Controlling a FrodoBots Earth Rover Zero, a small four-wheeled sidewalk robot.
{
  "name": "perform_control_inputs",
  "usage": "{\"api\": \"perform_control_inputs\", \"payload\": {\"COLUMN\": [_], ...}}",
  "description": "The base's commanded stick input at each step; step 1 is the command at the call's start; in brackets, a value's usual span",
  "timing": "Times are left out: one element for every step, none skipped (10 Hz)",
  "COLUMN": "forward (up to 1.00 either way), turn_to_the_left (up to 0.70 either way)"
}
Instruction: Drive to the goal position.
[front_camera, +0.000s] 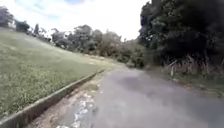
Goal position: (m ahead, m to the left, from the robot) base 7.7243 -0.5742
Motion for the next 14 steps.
{"api": "perform_control_inputs", "payload": {"forward": [1.00,1.00,1.00,1.00,1.00,1.00,1.00,1.00,1.00,1.00,1.00,1.00,1.00,1.00], "turn_to_the_left": [0.00,0.00,0.00,0.00,0.00,0.00,0.00,0.00,0.00,0.00,-0.06,-0.32,-0.39,-0.40]}}
